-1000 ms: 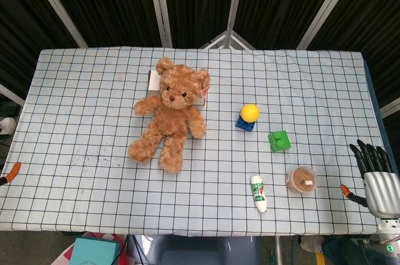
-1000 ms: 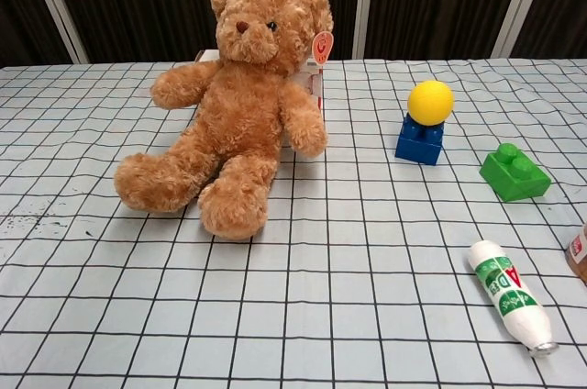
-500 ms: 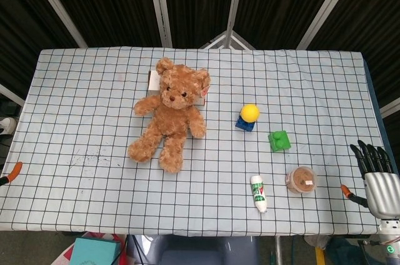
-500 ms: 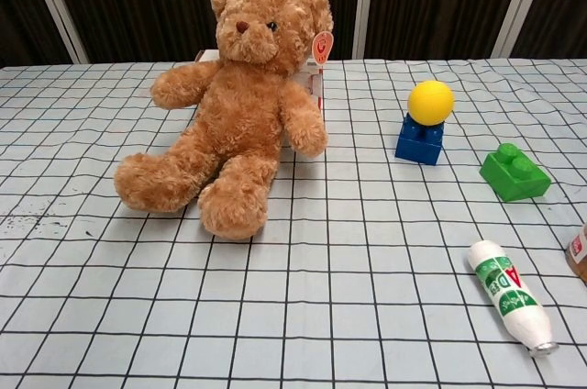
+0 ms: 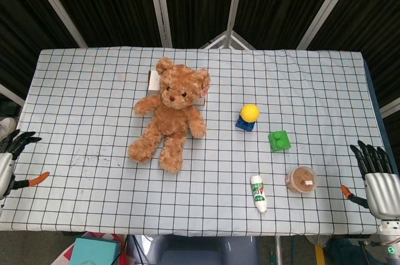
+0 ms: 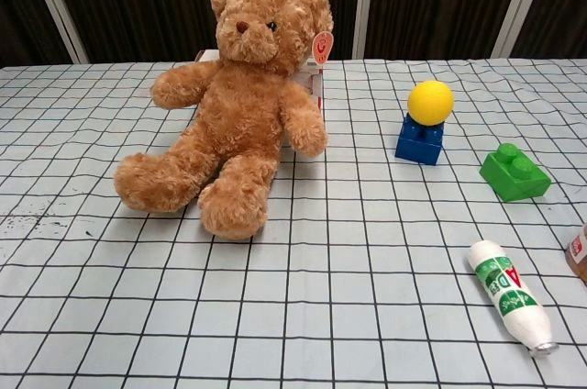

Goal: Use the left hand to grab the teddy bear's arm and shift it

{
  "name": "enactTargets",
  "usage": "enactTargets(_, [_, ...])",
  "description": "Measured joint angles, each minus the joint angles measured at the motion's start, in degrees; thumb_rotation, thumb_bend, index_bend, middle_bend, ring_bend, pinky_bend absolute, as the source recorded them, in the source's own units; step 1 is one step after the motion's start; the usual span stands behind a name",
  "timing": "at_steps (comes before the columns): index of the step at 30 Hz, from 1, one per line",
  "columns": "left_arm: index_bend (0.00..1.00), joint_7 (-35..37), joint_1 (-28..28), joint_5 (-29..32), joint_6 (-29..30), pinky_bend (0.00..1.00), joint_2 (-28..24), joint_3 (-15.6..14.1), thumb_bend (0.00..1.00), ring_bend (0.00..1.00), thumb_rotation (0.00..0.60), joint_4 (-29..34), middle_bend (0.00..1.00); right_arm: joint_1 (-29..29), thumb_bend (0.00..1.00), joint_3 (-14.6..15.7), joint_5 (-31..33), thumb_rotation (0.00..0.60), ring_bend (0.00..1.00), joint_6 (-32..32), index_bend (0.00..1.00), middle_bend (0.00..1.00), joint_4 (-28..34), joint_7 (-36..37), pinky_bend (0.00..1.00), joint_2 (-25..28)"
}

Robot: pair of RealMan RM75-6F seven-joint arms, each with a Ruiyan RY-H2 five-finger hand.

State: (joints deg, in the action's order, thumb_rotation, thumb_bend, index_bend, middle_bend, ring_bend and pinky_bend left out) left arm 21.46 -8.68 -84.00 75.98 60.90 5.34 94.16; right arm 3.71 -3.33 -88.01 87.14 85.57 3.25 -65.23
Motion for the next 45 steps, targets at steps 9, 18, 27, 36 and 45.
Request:
enactTargets(9, [0.07, 39.05, -10.21, -3.18, -10.42, 0.06, 2.19, 1.37, 0.17, 0.00, 0.600, -2.23, 0.05, 0.28, 0.21, -0.38, 0.76, 0.600, 0.03, -0.80, 0.00, 0.02, -1.00, 1.71, 0.00, 0.04])
enactTargets(18, [0.10, 48.33, -20.09, 8.35, -23.50, 0.06, 7.48, 7.00, 0.16, 0.00, 0.600, -5.40, 0.11, 0.49, 0.21, -0.45, 1.40, 0.600, 0.03, -1.72, 0.00, 0.02, -1.65, 2.28, 0.00, -0.08])
enactTargets(27, [0.12, 45.25, -25.44, 20.90, -31.24, 0.06, 14.20, 12.84, 0.16, 0.00, 0.600, -10.96, 0.14, 0.71, 0.21, -0.65, 2.23, 0.600, 0.03, -2.60, 0.00, 0.02, -2.42, 2.66, 0.00, -0.35])
enactTargets(36, [0.12, 40.69, -28.62, 25.72, -35.72, 0.06, 17.84, 14.83, 0.16, 0.00, 0.600, -15.05, 0.14, 1.31, 0.21, -0.70, 2.92, 0.600, 0.03, -4.15, 0.00, 0.02, -3.15, 2.80, 0.00, -0.82])
enactTargets(45, [0.12, 35.54, -30.91, 30.08, -39.35, 0.06, 22.21, 15.18, 0.16, 0.00, 0.600, -20.88, 0.14, 1.46, 0.21, -0.63, 3.11, 0.600, 0.03, -4.58, 0.00, 0.02, -3.44, 2.71, 0.00, -1.07])
